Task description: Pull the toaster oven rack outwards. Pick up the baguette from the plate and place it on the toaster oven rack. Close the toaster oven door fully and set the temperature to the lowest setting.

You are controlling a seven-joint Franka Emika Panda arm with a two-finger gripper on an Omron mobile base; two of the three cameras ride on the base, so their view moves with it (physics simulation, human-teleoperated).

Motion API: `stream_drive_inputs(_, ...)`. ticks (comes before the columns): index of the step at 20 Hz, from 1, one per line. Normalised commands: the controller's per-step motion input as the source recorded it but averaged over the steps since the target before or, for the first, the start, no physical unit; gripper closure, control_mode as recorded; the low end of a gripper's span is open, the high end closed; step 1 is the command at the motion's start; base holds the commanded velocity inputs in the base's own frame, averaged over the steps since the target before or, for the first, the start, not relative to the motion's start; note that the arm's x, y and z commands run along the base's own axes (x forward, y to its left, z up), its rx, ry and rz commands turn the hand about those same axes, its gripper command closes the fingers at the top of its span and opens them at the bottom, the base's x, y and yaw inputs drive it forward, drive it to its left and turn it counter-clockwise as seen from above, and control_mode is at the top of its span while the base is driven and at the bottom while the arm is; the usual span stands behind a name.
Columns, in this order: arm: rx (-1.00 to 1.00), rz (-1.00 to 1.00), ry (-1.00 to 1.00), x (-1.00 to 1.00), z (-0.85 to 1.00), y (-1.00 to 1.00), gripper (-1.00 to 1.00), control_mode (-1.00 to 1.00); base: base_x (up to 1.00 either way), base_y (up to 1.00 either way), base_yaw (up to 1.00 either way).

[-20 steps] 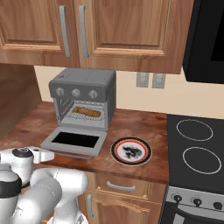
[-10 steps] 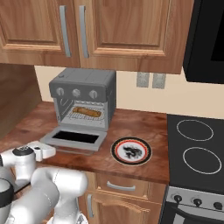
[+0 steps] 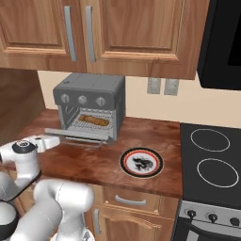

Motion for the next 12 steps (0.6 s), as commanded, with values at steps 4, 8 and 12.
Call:
stream_drive_inputs(4,-0.21,0.0,0.22,0.67,1.0,-0.29,-1.0,-1.0,0.0,0.0,0.0)
stream_drive_inputs(8,-0.12,0.01,0.41,0.89,0.85,-0.41,-1.0,-1.0,0.0,0.0,0.0)
stream_drive_inputs(12,-0.02,0.06,0.58,0.91,0.47,-0.32,-1.0,-1.0,0.0,0.0,0.0)
